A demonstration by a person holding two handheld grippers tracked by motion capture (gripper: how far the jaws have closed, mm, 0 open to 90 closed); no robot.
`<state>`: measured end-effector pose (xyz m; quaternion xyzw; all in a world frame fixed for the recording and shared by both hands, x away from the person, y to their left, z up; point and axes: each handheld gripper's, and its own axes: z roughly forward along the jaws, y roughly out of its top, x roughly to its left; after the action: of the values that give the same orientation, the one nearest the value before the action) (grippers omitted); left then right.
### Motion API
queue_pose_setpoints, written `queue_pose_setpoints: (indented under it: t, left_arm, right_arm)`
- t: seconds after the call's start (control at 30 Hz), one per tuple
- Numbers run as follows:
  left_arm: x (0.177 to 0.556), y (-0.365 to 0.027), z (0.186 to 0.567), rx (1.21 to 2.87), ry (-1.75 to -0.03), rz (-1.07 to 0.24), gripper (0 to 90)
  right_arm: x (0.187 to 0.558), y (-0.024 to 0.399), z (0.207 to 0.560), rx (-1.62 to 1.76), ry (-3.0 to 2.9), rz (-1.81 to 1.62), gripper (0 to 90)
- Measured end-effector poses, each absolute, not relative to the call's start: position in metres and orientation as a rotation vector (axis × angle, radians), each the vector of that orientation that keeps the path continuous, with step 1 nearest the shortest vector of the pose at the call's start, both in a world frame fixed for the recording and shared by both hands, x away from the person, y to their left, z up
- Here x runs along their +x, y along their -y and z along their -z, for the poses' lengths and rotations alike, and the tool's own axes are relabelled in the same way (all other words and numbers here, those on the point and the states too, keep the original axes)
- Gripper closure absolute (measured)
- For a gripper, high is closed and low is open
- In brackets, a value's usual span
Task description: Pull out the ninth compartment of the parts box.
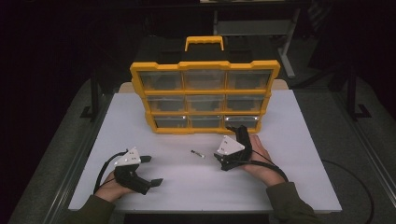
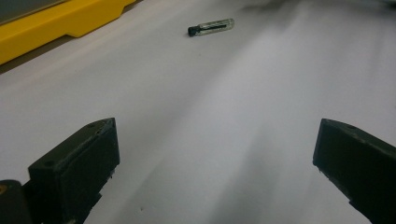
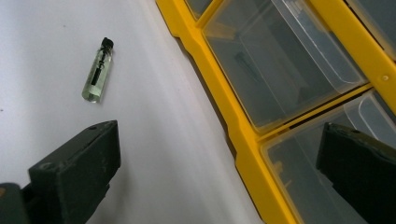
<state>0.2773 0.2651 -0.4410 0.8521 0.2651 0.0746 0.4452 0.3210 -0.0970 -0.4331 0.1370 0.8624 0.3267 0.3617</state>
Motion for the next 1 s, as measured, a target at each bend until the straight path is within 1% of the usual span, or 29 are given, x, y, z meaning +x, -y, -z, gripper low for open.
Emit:
queue_pose_setpoints:
  t: [1.0]
  left_arm:
    - [0.2771,-0.2649,0.4409,2.108,-0.656,-0.182,0.2]
  right_arm:
    - [0.3169,0.0943,0.434,0.274,-2.138,-0.751,0.0]
